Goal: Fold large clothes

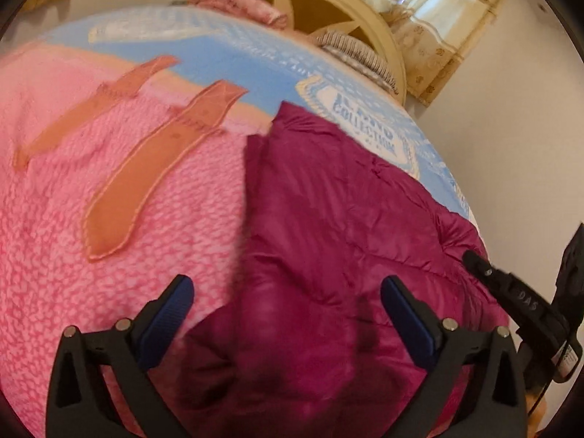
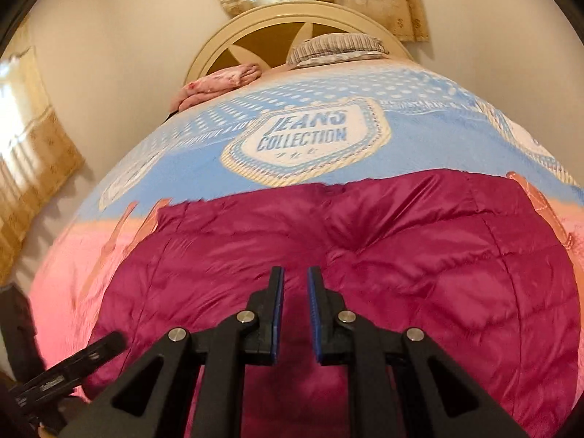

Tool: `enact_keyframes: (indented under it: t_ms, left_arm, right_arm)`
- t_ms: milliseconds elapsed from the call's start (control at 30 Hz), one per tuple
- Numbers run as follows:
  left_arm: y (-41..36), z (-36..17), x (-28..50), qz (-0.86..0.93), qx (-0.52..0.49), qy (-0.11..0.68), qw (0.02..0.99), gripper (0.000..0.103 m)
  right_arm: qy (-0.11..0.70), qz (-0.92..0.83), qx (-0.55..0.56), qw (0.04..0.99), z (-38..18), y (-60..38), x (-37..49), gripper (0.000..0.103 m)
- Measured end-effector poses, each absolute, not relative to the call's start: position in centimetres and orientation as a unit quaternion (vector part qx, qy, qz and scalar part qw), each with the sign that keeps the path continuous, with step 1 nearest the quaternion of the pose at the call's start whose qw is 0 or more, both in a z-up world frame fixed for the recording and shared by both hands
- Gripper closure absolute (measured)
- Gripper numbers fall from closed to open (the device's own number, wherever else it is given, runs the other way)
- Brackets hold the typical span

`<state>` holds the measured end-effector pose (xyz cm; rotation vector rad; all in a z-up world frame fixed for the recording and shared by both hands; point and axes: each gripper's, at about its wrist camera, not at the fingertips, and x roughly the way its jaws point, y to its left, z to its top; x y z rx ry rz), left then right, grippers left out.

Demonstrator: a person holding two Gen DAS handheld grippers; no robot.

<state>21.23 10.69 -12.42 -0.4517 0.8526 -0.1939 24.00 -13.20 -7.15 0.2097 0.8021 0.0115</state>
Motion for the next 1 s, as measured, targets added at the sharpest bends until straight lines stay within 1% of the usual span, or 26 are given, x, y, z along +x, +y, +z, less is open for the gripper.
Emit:
enact_keyframes:
  t_ms: [100,167,267,300,333,367,400,433,533,633,667,767,833,933,1000]
  left_arm:
    - [9.4,-12.6,21.6,-0.12,-0.234,0.409,0.874,0.0]
    - [9.0,-12.8,21.6,-0.13,-0.238,0.399,0.876,0.003]
    - [9.5,-13.3,21.5,-0.126,-0.274,0.377,0.876,0.021]
    - [9.9,-13.5,21.5,-0.127,-0.293,0.373,0.871,0.03]
    - [10.4,-13.7,21.4,-0.129,-0.306,0.371,0.867,0.043]
    - [10.6,-13.9,21.6,-0.129,-0.327,0.371,0.86,0.052]
    - [10.8,-14.0,21.8,-0.13,-0.337,0.372,0.855,0.063]
    - [10.8,-13.9,22.0,-0.134,-0.344,0.371,0.852,0.07]
    - [11.3,-12.9,21.6,-0.15,-0.339,0.36,0.856,0.082]
    - [11.9,-11.0,21.2,-0.183,-0.352,0.34,0.853,0.086]
    - [11.9,-10.5,21.1,-0.19,-0.349,0.335,0.854,0.086]
    - [11.8,-6.6,20.0,-0.206,-0.302,0.31,0.878,0.087]
    - [11.8,-4.2,19.2,-0.212,-0.262,0.297,0.893,0.087]
    - [10.9,-0.2,17.2,-0.209,-0.159,0.273,0.926,0.086]
    - [9.7,0.9,16.3,-0.2,-0.092,0.271,0.937,0.086]
  right_arm:
    - [0.415,-0.01,0.108,0.903,-10.4,-13.6,25.0,0.092]
    - [0.405,-0.004,0.106,0.908,-11.8,-13.7,24.9,0.092]
    - [0.401,-0.003,0.106,0.91,-12.0,-14.0,24.8,0.092]
    - [0.401,-0.004,0.102,0.91,-12.1,-13.9,24.8,0.092]
    - [0.401,-0.005,0.101,0.91,-12.1,-13.9,24.8,0.092]
    - [0.401,-0.005,0.101,0.91,-12.1,-13.9,24.8,0.092]
    - [0.402,-0.005,0.103,0.91,-12.2,-14.0,24.8,0.092]
    - [0.402,-0.004,0.103,0.91,-12.1,-13.9,24.8,0.092]
    - [0.405,-0.008,0.097,0.909,-12.1,-13.6,24.8,0.092]
    - [0.414,-0.012,0.101,0.904,-12.0,-13.4,24.8,0.091]
    - [0.418,-0.012,0.12,0.9,-11.9,-13.3,24.5,0.091]
    - [0.429,0.012,0.184,0.884,-11.8,-12.0,23.3,0.091]
    - [0.435,0.038,0.198,0.877,-11.7,-9.9,22.9,0.091]
    - [0.442,0.102,0.249,0.856,-12.3,-6.5,22.4,0.091]
    - [0.453,0.148,0.28,0.833,-12.7,-4.5,22.6,0.092]
